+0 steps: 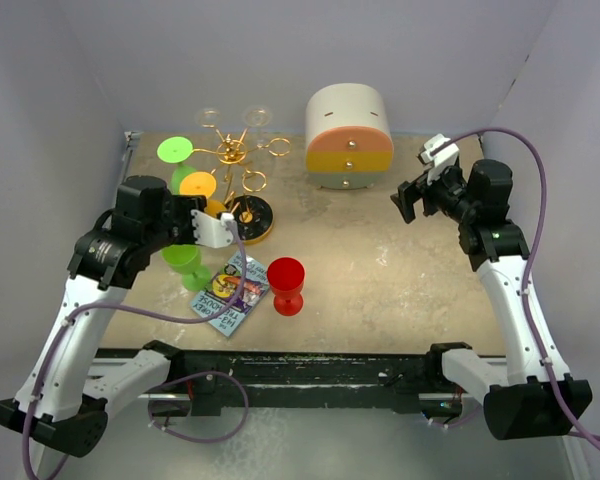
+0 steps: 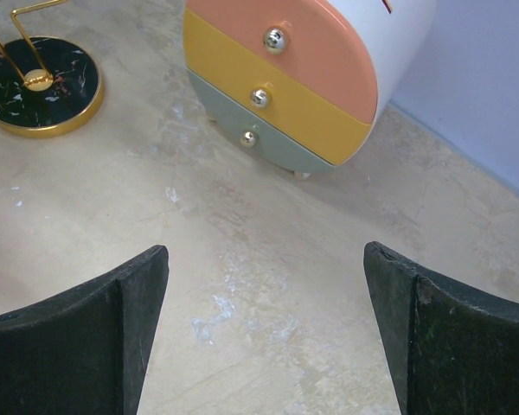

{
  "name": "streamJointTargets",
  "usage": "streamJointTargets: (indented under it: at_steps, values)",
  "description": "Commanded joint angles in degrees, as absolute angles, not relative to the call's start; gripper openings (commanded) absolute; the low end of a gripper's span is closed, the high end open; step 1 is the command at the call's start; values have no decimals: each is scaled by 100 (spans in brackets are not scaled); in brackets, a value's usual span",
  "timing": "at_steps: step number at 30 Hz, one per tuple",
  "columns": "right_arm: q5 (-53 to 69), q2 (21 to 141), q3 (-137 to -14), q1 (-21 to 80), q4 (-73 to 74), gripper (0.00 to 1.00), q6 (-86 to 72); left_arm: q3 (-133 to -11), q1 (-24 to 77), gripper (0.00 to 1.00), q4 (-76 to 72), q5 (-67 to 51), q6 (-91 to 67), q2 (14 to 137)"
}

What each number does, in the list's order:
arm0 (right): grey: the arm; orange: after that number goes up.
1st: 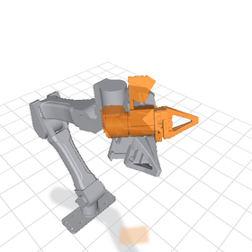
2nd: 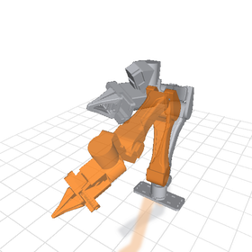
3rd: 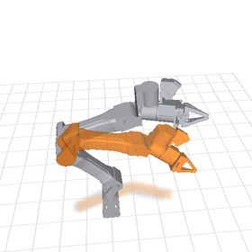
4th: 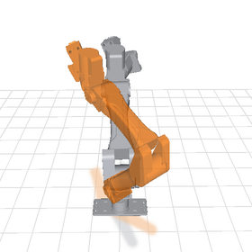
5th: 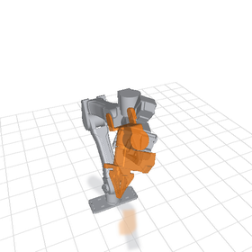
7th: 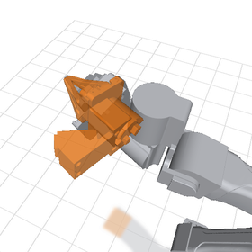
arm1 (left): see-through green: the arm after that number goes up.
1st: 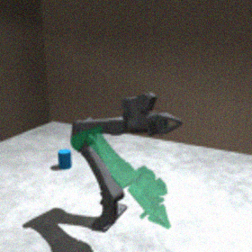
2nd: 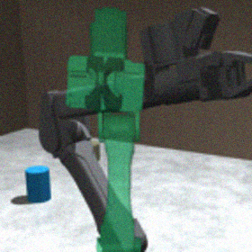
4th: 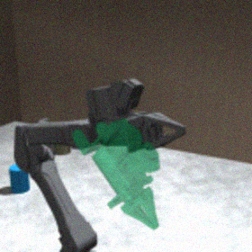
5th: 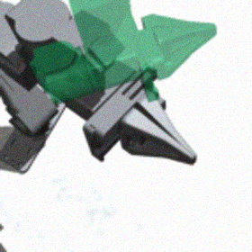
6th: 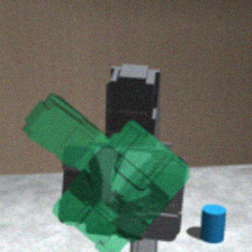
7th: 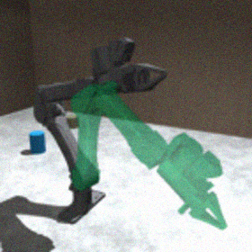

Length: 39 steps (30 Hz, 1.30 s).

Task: Place the wine glass upside down on the wine glass rack

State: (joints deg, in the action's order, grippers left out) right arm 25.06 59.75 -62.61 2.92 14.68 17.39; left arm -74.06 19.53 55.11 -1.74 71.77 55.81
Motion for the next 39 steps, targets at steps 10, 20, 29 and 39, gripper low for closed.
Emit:
streamJointTargets:
  at_steps: [10,20,29,39]
  values:
    - [2399,5996,-6407,277,1450,98,1889,-7484,1624,65,5960,-93,3750,4678]
    - [2472,6073,-6451,274,1532,98,1915,-7030,314,66,5799,-502,2301,4699]
    - [2505,6045,-6451,272,1562,99,1924,-6583,-70,66,5406,-715,2099,5665]
    - [2542,6073,-6480,277,1634,100,1931,-6206,-1127,61,5138,-1590,2516,5995]
